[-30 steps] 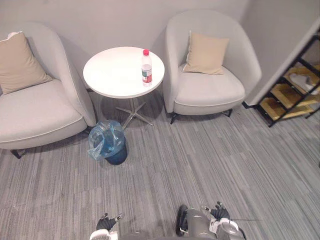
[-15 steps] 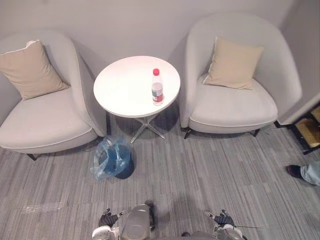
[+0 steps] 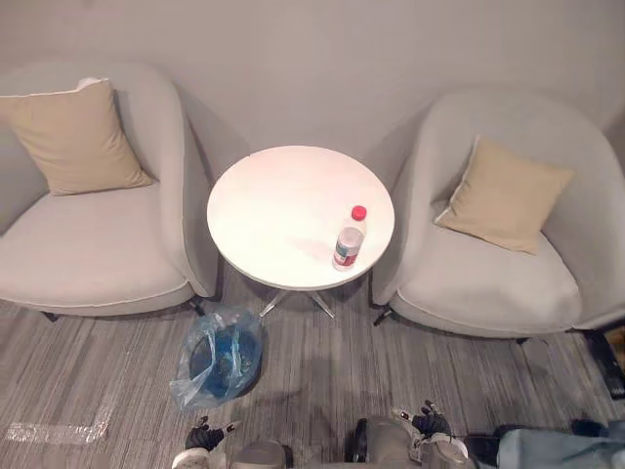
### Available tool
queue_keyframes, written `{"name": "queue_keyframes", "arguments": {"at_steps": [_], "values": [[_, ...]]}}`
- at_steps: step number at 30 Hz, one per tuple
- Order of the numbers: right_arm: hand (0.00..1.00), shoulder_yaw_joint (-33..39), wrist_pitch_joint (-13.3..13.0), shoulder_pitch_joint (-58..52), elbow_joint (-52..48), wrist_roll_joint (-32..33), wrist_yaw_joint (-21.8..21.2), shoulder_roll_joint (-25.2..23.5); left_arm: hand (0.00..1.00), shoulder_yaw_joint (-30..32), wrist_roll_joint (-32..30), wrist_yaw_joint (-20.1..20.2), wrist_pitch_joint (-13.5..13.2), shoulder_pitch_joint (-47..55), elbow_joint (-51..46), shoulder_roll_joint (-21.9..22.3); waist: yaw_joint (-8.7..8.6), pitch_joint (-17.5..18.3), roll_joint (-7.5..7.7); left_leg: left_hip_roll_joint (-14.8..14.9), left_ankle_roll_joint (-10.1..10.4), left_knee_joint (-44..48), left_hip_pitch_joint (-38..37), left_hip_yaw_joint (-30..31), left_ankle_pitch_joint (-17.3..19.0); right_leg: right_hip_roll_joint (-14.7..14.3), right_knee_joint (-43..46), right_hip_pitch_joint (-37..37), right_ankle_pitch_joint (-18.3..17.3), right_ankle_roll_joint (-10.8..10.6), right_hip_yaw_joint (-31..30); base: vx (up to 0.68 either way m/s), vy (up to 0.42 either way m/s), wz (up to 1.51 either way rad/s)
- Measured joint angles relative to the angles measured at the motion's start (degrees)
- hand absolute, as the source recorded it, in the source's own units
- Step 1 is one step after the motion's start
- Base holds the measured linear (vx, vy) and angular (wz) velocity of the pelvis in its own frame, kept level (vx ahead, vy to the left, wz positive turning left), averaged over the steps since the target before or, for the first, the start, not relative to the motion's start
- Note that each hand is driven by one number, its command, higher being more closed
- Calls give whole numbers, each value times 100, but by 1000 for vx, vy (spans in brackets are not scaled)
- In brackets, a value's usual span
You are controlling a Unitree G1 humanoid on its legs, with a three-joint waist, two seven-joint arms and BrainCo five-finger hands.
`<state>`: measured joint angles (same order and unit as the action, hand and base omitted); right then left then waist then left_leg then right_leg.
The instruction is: Gather rubbish on tea table into small bin, then transfer packed bag to large trash can.
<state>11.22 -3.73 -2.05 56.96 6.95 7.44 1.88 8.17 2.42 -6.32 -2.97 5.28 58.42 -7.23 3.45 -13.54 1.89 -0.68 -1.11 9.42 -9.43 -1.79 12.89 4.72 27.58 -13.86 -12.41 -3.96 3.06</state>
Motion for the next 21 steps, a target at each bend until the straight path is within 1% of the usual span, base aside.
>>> {"name": "queue_keyframes", "arguments": {"at_steps": [1, 2, 3, 4, 5, 7, 8, 9, 10, 11, 12, 13, 14, 15, 16, 17, 18, 20, 21], "values": [[0, -2, 2, -35, 4, 0, 10, -66, 0, 83, -2, 5, -7, 28, -68, -9, 2, 49, 93, -28, 158, 109, -8, 176, 162, -64, -587, 38, 602, 150, -162, 423, -286, 62], [0, 3, 0, -49, 4, 2, 12, -87, 0, 117, -2, 8, -7, 30, -75, -9, 1, 58, 129, -47, 170, 141, 4, 220, 207, -51, -666, 56, 769, 182, -168, 351, -259, 73], [0, 55, -9, -14, -3, 23, 7, -44, 0, 260, -1, -9, 1, -4, -28, 133, 26, 13, 9, 100, 283, 411, -44, 389, 465, -85, -458, 118, 829, 260, 0, 317, -256, 60], [0, 56, -8, -61, 9, 18, 18, 12, 0, 324, -2, -3, -16, 23, -55, 249, 31, 142, -122, 248, 363, 573, 49, 407, 513, -168, -516, 214, 639, 327, 135, 307, -232, 76], [0, 56, 0, -64, 8, 17, 25, 64, 0, 348, -4, -3, -19, 0, -57, 324, 18, 176, -241, 378, 417, 676, 52, 420, 546, -230, -596, 315, 528, 410, 319, 363, -272, 64], [0, 85, -8, -66, 8, 21, 55, 81, 0, 383, -6, 6, -19, -29, -71, 378, 5, 189, -333, 575, 430, 1056, 212, 412, 543, -356, -774, 547, 475, 485, 540, 287, -220, 54], [0, 85, -9, -75, 5, 24, 66, 79, 0, 394, -5, 11, -20, -34, -111, 382, 13, 186, -338, 655, 475, 1528, 397, 382, 518, -419, -936, 718, 468, 548, 622, 221, -178, 42], [0, 83, -4, -75, 11, 33, 74, 78, 0, 428, -6, 14, -16, -56, -147, 386, 27, 174, -327, 714, 579, 1977, 611, 355, 466, -431, -1036, 859, 466, 590, 676, 229, -163, 34], [0, 78, 1, -83, 15, 47, 91, 71, 0, 441, -4, 20, -17, -55, -190, 390, 38, 170, -322, 821, 644, 2491, 827, 208, 498, -443, -1192, 1049, 465, 634, 749, 168, -99, 25], [0, 77, 1, -82, 11, 49, 114, 61, 0, 439, -5, 28, -18, -55, -224, 395, 40, 163, -304, 943, 640, 2716, 958, -7, 580, -454, -1325, 1214, 466, 638, 786, 112, -38, 18], [0, 77, 0, -78, 8, 51, 118, 57, 0, 435, -5, 29, -17, -60, -243, 402, 45, 158, -296, 1001, 605, 2693, 1023, -140, 640, -449, -1389, 1303, 468, 637, 795, 82, 12, 8], [0, 76, -3, -72, -2, 55, 129, 49, 0, 427, -5, 29, -20, -61, -278, 415, 55, 163, -303, 1034, 581, 2527, 1127, -271, 654, -415, -1431, 1371, 470, 631, 797, 59, 67, 2], [0, 74, -2, -74, -8, 56, 145, 49, 0, 423, -5, 28, -22, -89, -281, 423, 54, 165, -306, 1001, 579, 2224, 1226, -325, 648, -369, -1464, 1400, 483, 600, 785, 45, 95, -1], [0, 73, -4, -75, -11, 55, 155, 53, 0, 412, -5, 26, -18, -120, -272, 437, 52, 173, -319, 970, 545, 1883, 1275, -346, 568, -355, -1488, 1401, 502, 539, 772, 32, 160, -7], [0, 74, -12, -68, -2, 54, 157, 77, 0, 378, 9, 24, -20, -145, -260, 462, 49, 220, -406, 930, 691, 1411, 1308, -301, 241, -392, -1504, 1370, 517, 434, 712, 29, 156, -18], [0, 36, 7, -80, 11, 55, 162, 56, 0, 361, -4, 31, -20, -173, -248, 440, 89, 267, -314, 854, 644, 1275, 1213, -377, 192, -366, -1526, 1337, 555, 347, 560, 80, 208, -23], [0, -46, 10, -139, -1, 44, 161, 19, 0, 306, -6, 24, -25, -207, -192, 425, 112, 366, -167, 688, 534, 995, 1117, -486, 71, -242, -1744, 1386, 683, 237, 476, 77, 160, -19], [0, -92, 29, -158, -2, 0, 162, -2, 0, 234, -13, 29, -18, -259, -159, 462, 114, 400, -134, 608, 506, 943, 1065, -562, 57, -169, -1847, 1426, 737, 184, 420, 46, 149, -16], [0, -146, 30, -166, -27, -26, 166, -18, 0, 175, -46, 32, -12, -276, -138, 497, 113, 415, -109, 537, 479, 863, 979, -607, 42, -111, -1939, 1493, 787, 124, 374, 29, 161, -23]]}}
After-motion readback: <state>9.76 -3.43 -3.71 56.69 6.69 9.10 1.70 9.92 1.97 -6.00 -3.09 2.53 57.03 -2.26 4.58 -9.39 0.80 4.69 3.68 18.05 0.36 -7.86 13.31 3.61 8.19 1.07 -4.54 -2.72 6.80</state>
